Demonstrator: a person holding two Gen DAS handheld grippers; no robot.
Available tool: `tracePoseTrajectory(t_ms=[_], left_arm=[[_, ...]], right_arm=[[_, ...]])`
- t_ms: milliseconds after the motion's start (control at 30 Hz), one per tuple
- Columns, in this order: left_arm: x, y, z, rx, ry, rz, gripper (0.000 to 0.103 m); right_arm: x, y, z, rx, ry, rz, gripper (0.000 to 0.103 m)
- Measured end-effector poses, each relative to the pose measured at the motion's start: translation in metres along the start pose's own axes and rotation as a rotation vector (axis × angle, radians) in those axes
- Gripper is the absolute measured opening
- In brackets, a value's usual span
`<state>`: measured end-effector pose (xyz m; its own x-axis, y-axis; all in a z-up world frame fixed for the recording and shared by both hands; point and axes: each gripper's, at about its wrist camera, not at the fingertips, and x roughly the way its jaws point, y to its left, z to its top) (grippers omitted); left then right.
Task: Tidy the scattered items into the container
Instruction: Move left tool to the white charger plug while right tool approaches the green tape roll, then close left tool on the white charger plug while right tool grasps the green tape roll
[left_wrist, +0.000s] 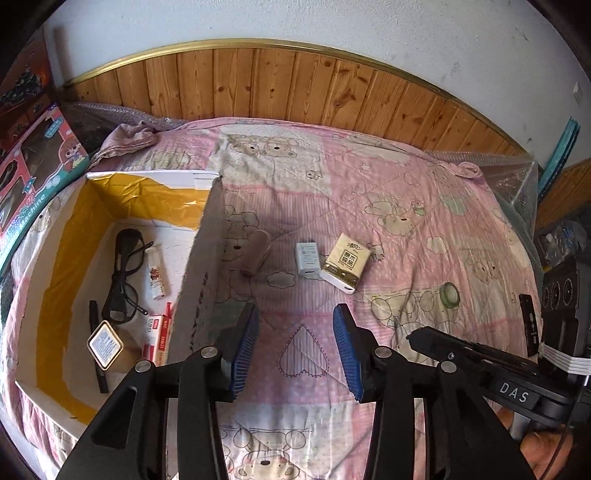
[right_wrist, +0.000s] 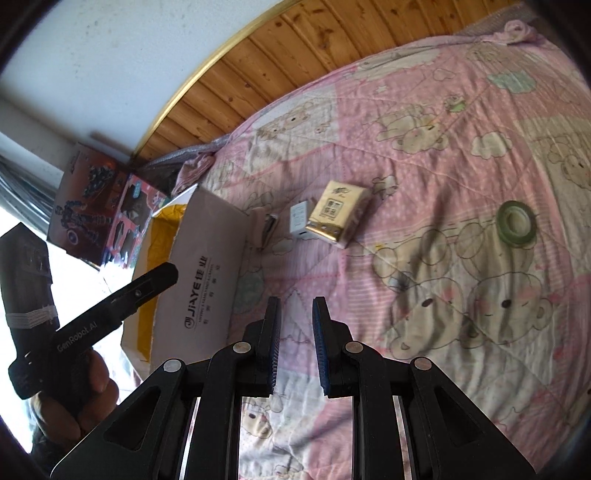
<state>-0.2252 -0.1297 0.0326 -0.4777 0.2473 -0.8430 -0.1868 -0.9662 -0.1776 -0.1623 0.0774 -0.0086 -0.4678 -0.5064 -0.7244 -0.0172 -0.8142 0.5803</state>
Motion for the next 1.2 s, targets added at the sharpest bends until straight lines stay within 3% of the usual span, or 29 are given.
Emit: tracePoseTrajectory(t_ms=[267, 433, 933, 1200], left_arm=[[0.05, -0.025, 0.014, 0.037, 0.047, -0.019, 0.047], [0.086, -0.028, 0.026, 0.04, 0.045, 0.019, 0.051], [0.168, -0.002, 0.044, -0.048, 0.127, 0.077, 0.051], [0.2, -0.001, 0.042, -0.03, 0.167, 0.1, 0.051]], right_arm=[[-0.034, -0.101, 0.027, 0.169, -0.114, -0.202, 0.024], [-0.027, -0.138, 0.04, 0.191, -0.106, -0.261, 0.025], [0.018, -0.16, 0.055, 0.104, -0.035, -0.347, 0.026], [0.025, -0.156, 0.061, 0.017, -0.043, -0.406, 0.026]])
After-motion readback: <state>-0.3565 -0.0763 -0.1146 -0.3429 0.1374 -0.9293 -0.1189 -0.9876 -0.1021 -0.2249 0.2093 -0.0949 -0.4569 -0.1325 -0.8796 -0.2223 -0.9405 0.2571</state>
